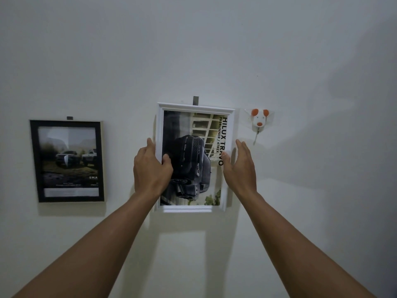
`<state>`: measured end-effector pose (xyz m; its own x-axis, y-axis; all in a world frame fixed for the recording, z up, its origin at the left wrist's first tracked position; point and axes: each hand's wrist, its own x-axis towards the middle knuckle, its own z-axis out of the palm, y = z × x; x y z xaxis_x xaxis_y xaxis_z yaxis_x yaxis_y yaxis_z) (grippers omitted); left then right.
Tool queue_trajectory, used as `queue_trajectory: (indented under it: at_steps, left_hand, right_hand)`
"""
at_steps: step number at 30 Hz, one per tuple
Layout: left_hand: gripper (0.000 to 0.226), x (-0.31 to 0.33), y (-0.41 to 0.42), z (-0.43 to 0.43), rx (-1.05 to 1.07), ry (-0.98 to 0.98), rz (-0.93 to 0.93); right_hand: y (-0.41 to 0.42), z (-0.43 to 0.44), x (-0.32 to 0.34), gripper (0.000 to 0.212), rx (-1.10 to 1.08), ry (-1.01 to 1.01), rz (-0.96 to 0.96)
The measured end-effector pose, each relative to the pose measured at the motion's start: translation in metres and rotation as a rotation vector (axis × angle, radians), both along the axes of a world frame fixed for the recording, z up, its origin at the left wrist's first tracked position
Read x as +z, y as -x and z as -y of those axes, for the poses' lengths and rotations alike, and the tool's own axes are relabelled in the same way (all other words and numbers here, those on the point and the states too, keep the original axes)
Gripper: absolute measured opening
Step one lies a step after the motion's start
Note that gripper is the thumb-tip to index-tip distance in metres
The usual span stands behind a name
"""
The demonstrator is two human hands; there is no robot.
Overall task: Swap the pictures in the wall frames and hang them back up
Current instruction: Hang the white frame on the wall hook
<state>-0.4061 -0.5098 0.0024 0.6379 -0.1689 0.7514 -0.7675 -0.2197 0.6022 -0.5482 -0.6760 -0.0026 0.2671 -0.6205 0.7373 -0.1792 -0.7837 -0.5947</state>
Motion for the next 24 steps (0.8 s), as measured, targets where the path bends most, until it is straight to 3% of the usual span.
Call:
queue_trajectory:
  at_steps: [6,12,17,24]
  left_hand:
    - [0.067,-0.016,0.019,-0.027,0.006,0.044,-0.033]
    - [0.045,-0.063,0.064,-0.066,-0.073,-0.003,-0.042]
    - [0.039,-0.143,0.085,-0.096,-0.168,-0.239,-0.170]
    - [0.041,-0.291,0.085,-0.127,-0.140,-0.602,-0.461]
  right_hand:
    - [0.028,-0.015,-0.006,0.072,0.011,-0.059,-0.064]
    - [0.068,-0.045,-0.040,0.064,0.023,-0.203,-0.298]
    - [0.094,-0.074,-0.113,0.062,0.033,-0.304,-0.537]
    - [0.119,-0.097,-0.268,0.066,0.082,-0.608,-0.842]
